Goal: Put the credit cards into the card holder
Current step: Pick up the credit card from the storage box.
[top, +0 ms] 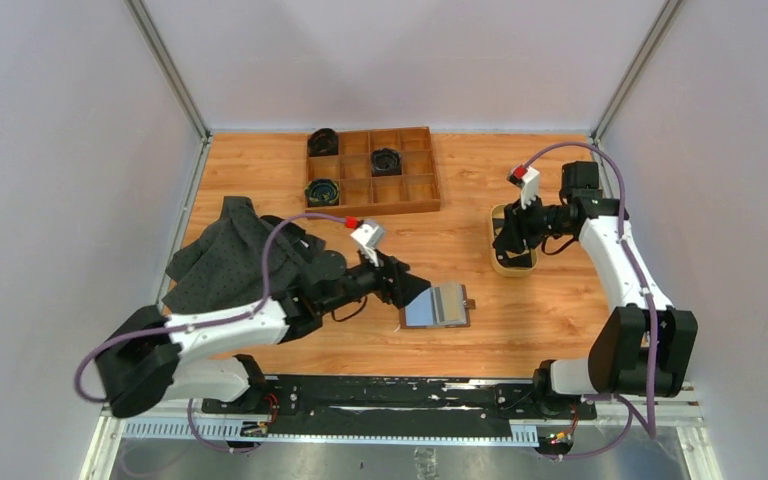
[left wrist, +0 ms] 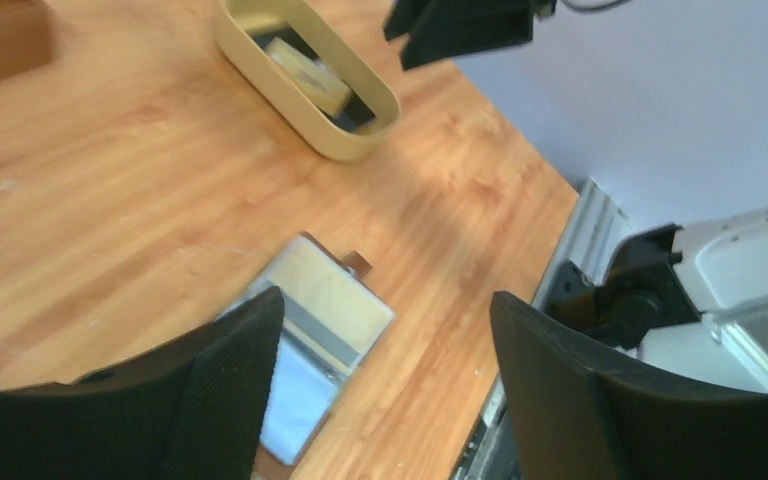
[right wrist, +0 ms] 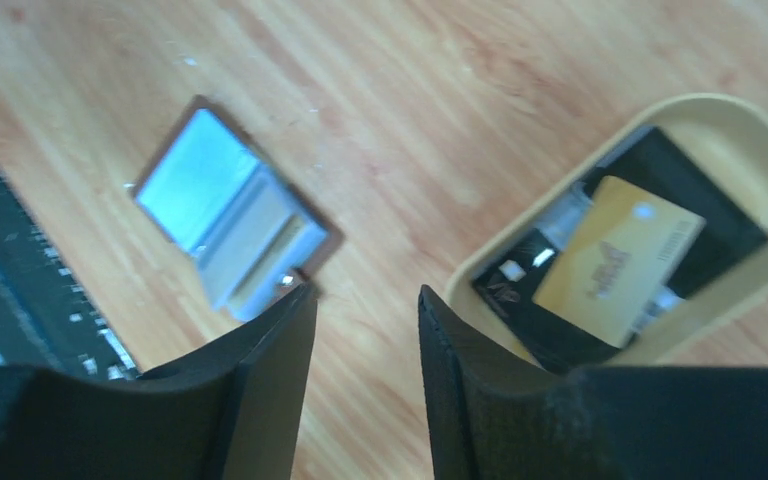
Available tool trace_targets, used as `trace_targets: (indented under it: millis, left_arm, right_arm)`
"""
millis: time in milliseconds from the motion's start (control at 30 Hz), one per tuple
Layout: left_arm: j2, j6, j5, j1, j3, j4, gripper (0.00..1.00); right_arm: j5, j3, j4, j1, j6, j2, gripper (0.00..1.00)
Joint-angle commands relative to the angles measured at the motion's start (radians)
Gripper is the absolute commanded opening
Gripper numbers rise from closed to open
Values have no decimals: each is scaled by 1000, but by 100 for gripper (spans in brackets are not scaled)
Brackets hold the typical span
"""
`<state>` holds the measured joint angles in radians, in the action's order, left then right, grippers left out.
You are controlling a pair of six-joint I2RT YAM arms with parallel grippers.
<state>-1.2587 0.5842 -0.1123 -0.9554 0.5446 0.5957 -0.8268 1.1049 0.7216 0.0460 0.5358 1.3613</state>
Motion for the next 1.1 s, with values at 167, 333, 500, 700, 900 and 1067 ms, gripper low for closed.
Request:
trace_targets:
  millis: [167,333,500,700,900,1067]
  left_arm:
    - [487,-307,376,35,-210,-191,100]
    - [611,-258,422,39,-288,-191,100]
    - [612,-197,438,40,-318,-190,100]
    - [610,-130,468,40,-350,-188,100]
    - [607,-68,498,43,-389,-164,100]
    - [612,-34,504,57,-415,-144,100]
  right_arm:
    - [335,32,-93,17,8,106,59]
    - [443,74,-121,2,6,213,67]
    - [475,131,-123,-6,4,308,67]
    - [471,164,-122,-11,-3,353,67]
    - [468,165,-122,-12,-1,372,67]
    - [466,164,-122,-12,0,374,67]
